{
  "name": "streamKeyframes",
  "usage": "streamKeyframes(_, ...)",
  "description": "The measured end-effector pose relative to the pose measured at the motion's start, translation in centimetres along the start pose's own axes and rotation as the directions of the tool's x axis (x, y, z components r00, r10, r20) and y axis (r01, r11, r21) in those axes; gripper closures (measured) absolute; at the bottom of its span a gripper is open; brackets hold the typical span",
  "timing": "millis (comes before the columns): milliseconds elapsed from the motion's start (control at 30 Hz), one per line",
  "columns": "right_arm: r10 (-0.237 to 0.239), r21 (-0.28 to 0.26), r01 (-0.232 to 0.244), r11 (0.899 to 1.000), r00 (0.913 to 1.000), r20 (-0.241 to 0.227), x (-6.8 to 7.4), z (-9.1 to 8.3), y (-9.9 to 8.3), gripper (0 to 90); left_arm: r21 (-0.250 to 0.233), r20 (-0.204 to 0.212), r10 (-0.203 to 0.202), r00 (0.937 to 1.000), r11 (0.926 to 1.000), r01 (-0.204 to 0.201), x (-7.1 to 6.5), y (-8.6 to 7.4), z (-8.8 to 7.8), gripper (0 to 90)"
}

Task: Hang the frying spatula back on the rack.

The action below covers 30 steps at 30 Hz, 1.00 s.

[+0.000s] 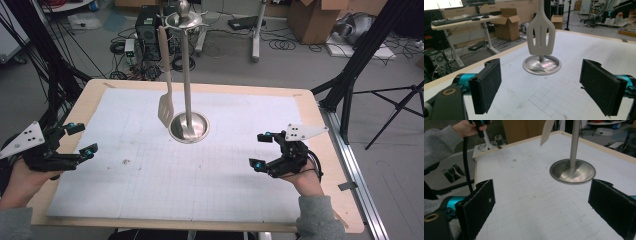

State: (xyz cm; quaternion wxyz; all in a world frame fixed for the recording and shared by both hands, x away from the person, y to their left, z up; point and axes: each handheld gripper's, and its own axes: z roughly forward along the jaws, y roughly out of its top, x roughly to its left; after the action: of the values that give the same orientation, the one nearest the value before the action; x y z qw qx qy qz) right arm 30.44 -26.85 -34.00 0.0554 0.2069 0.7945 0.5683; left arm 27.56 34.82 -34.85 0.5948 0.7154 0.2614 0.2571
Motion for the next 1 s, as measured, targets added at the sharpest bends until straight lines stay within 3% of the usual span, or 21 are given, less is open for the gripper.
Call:
streamKeyframes(367,-0.009,0.001,0.009,1.000,0.9999,-0.005,0.0,0.2,0.2,6.2,0.001,-0.063,-0.020,0.9978,0.9998,0.021,0.3,-1.0,-1.3,18.0)
streamKeyframes(1000,-0.018,-0.032,0.019,0.999,0.9992,0.036,0.0,-0.1,0.3,6.2,-0.001,-0.118,-0.070,0.9905,0.9975,0.071,0.5,-2.4,-2.5,18.0)
